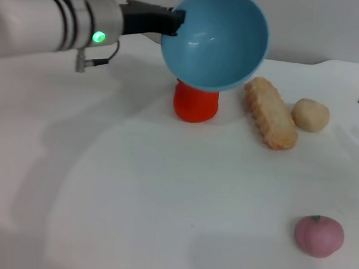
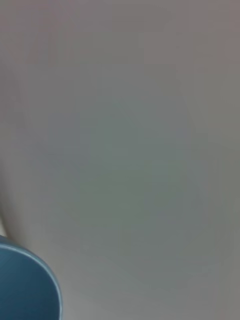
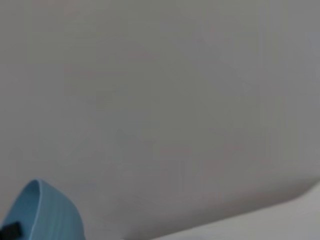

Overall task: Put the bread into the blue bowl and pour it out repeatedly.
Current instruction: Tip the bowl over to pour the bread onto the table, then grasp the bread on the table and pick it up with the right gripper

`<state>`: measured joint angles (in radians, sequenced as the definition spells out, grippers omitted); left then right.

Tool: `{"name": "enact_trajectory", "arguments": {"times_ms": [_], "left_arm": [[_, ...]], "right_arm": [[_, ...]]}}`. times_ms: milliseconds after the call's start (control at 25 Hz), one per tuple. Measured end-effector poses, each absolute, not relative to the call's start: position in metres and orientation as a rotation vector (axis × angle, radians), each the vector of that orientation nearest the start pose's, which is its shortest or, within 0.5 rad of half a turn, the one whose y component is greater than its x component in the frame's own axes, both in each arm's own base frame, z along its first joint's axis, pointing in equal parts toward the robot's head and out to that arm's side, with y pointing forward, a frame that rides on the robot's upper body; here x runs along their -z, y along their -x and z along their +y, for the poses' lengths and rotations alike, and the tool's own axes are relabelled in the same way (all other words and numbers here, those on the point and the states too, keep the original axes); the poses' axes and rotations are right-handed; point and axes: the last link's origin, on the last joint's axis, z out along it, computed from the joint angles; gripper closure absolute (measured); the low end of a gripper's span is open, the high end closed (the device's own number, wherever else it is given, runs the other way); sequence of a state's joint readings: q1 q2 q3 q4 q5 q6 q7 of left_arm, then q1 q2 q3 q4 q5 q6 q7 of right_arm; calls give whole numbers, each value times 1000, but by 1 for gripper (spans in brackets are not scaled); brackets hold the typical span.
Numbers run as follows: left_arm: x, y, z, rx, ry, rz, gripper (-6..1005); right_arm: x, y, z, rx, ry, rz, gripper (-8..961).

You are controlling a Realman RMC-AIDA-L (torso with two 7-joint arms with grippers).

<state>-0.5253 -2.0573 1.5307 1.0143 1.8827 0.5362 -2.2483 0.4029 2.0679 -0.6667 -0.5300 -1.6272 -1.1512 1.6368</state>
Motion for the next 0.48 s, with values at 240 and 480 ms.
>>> {"name": "enact_trajectory", "arguments": {"times_ms": [240, 480], "left_arm": [[-14, 224, 418, 494, 2185, -1227, 967], [-9, 253, 401, 287, 2167, -1381, 967]], "right_arm": [[-26, -307, 365, -837, 2090, 1242, 402], [-35, -260, 398, -758, 2188, 1399, 403]]}}
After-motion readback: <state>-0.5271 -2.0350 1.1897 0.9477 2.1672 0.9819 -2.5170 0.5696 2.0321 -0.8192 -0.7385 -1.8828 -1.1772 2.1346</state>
